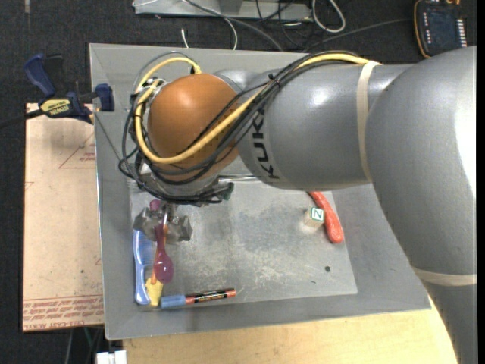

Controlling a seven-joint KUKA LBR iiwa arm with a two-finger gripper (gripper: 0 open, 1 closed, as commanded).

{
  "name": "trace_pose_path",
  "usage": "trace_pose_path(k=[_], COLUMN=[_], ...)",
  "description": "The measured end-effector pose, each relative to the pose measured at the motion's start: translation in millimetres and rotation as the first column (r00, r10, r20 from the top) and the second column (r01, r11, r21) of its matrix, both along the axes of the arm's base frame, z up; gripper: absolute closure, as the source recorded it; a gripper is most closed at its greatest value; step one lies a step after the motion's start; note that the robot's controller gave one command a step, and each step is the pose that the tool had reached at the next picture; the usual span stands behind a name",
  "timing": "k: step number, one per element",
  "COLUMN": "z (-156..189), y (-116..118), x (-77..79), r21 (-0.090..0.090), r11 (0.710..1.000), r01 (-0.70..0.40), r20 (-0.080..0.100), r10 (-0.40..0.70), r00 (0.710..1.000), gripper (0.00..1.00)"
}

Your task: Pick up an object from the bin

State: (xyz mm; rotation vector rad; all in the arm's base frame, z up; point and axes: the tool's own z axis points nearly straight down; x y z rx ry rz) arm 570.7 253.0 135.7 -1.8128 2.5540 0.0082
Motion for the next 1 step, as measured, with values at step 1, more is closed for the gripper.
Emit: trace_pose_path(k=[1], z=[13.0], y=[0.5], x=[0.0], r21=[0.001], r11=[1.000], r01=[0.002], r20=[0.001], r10=[-0.002], r00=[1.000], gripper=[1.00])
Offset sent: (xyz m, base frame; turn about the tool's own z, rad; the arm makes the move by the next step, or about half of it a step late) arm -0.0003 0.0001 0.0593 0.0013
